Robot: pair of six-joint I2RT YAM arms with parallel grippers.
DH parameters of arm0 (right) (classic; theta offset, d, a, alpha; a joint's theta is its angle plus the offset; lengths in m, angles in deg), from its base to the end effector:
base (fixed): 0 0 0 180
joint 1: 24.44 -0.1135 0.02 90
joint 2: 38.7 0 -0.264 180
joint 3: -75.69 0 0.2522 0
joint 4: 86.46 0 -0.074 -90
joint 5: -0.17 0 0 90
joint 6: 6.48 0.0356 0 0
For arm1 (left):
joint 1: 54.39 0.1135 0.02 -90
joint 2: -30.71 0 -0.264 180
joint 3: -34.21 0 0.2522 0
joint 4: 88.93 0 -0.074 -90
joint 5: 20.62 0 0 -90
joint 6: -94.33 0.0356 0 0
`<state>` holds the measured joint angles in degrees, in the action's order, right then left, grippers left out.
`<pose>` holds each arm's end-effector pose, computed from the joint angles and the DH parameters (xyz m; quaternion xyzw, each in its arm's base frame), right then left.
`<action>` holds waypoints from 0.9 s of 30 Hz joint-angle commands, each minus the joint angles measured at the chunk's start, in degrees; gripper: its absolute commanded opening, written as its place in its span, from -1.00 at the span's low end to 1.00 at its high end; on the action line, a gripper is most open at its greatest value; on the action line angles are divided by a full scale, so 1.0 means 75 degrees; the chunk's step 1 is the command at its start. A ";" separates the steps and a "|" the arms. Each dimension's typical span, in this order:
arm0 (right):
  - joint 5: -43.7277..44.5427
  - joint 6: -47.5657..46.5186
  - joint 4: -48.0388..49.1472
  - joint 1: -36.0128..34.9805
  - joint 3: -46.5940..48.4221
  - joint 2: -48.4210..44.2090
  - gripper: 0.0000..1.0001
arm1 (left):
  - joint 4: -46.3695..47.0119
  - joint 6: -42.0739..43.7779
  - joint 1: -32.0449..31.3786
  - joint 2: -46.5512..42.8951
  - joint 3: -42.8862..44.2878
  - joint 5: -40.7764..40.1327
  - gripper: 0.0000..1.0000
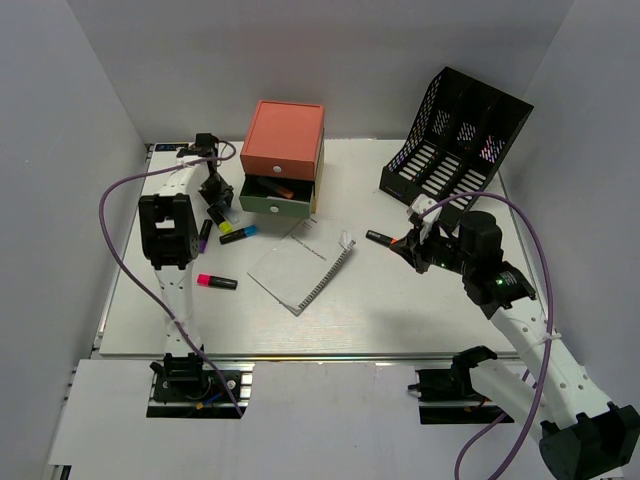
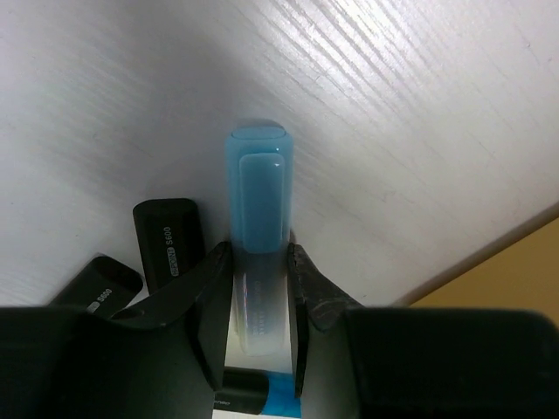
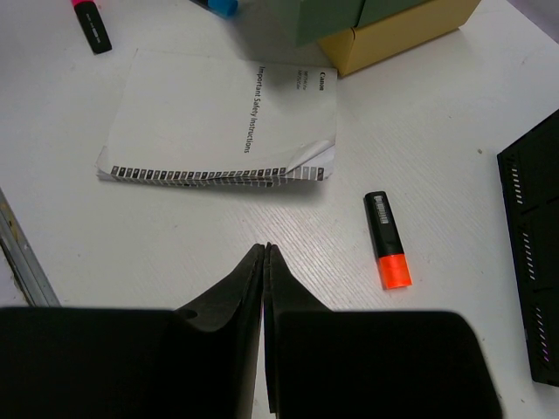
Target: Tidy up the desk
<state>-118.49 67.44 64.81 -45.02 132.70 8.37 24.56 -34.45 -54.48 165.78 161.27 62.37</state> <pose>0.1702 0.0822 0.3164 -0.3845 0.7025 0.2232 0.5557 0.4858 0.0036 0.1594 -0.3354 0.9305 0.0124 0.1469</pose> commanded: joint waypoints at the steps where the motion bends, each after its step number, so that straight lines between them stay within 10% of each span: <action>1: -0.0045 -0.0071 0.0296 0.0048 -0.0036 -0.0100 -0.86 | -0.0514 0.0284 0.0025 0.0015 -0.0504 -0.0239 -0.43; 7: 0.0025 -0.0107 0.0342 0.0049 -0.0094 -0.0065 -0.86 | 0.0049 0.0261 0.0177 -0.0651 -0.0364 0.0897 -0.98; 27: -0.0162 -0.0142 0.0401 0.0213 -0.0211 0.0099 -0.87 | 0.2123 -0.0149 0.0388 -0.5197 -0.3562 0.0922 -1.00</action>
<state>-118.56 66.75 65.05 -43.75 131.65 9.04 37.43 -35.76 -52.06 132.40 137.95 69.35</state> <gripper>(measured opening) 0.067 0.374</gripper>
